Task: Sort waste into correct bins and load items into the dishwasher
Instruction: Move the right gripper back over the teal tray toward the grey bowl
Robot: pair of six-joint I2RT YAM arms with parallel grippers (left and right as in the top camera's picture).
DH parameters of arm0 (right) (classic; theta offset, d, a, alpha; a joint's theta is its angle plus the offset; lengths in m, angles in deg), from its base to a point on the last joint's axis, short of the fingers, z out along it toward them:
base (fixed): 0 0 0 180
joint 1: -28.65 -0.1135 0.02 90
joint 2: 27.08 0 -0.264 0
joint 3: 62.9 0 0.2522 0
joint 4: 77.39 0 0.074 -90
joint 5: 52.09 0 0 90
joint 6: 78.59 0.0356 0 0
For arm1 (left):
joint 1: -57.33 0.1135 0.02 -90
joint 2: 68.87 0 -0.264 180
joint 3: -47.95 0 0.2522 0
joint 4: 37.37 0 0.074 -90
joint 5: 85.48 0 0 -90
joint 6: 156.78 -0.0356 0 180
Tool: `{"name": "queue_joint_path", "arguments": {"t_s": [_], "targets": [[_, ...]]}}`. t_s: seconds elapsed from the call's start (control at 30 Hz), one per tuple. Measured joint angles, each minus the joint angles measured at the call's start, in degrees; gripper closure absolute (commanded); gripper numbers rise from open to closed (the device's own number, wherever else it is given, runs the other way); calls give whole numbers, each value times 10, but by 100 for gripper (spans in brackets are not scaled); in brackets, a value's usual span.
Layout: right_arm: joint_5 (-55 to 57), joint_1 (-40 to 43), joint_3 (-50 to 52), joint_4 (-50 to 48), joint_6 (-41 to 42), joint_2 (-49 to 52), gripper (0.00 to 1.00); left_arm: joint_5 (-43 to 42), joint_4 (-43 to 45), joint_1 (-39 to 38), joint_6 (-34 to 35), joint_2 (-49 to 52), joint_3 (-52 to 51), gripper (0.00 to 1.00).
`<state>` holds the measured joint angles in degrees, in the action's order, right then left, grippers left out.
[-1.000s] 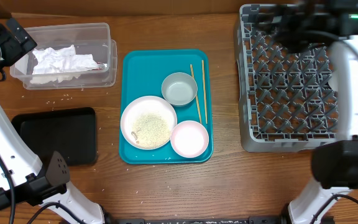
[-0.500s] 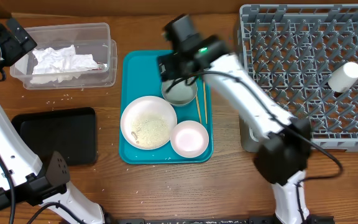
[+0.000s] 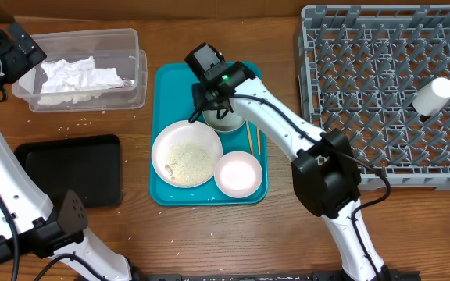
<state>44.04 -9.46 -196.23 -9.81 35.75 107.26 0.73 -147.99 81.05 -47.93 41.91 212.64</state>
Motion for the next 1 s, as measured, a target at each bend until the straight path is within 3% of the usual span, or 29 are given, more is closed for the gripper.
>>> {"name": "queue_joint_path", "arguments": {"t_s": [0.5,0.93,1.0], "targets": [[1,-43,0,26,76,33,53,0,0,0,0,0,0,0],[13,-44,-1,36,85,36,95,0,0,0,0,0,0,0],[16,-43,-15,54,82,36,96,0,0,0,0,0,0,0]]}}
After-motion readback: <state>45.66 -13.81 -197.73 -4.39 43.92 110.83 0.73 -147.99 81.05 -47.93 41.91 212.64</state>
